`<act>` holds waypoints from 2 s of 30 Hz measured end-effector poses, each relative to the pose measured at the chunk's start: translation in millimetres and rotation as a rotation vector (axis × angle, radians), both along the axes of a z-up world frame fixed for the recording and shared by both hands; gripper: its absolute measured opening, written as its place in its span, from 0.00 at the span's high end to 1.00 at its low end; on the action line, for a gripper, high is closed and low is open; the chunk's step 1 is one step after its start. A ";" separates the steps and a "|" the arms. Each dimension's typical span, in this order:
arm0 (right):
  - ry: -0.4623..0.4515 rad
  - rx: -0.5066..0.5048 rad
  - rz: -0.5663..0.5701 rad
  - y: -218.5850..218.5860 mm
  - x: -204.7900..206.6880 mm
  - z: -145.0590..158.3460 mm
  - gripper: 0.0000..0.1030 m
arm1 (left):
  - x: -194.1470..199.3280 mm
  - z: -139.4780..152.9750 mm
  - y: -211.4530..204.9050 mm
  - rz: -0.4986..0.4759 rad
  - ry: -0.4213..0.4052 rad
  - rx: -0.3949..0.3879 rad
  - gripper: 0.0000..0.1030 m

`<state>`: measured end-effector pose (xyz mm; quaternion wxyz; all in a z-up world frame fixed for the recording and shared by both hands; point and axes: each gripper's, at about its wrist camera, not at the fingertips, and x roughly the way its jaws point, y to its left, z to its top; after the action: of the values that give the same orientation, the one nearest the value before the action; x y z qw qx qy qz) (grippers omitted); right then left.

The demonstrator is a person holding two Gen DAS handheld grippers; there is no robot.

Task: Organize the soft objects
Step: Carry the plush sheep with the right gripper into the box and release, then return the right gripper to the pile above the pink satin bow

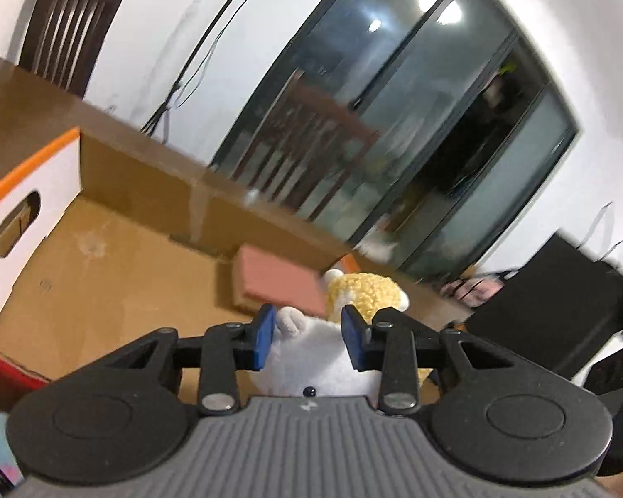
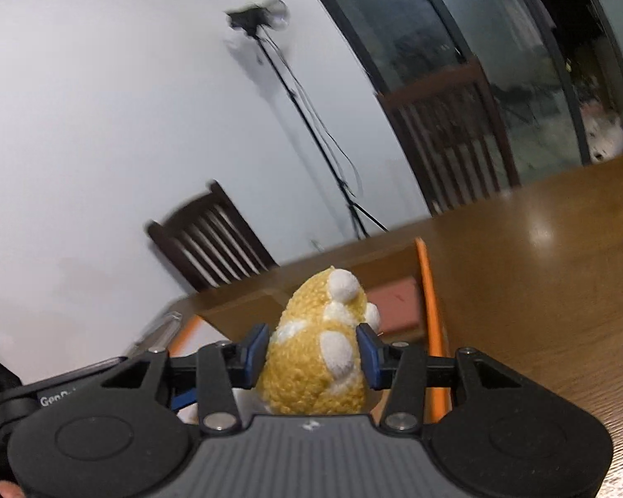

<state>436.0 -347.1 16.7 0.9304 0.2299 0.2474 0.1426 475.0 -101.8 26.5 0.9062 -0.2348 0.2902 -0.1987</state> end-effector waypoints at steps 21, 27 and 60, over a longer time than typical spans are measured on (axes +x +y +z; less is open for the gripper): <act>-0.143 -0.217 -0.034 33.9 -41.6 34.9 0.48 | -68.9 45.8 9.8 0.081 -0.144 0.150 0.39; -0.241 -0.245 0.016 40.3 -104.5 64.5 0.34 | -145.2 71.6 22.5 0.138 -0.247 0.283 0.24; -0.186 -0.272 0.113 55.1 -258.4 -22.6 0.15 | -301.9 -2.1 53.6 0.239 -0.271 0.509 0.04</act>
<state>177.6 -292.1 -5.9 0.9623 0.0736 0.1898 0.1806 173.1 -48.3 24.4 0.9832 -0.0043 0.1776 -0.0409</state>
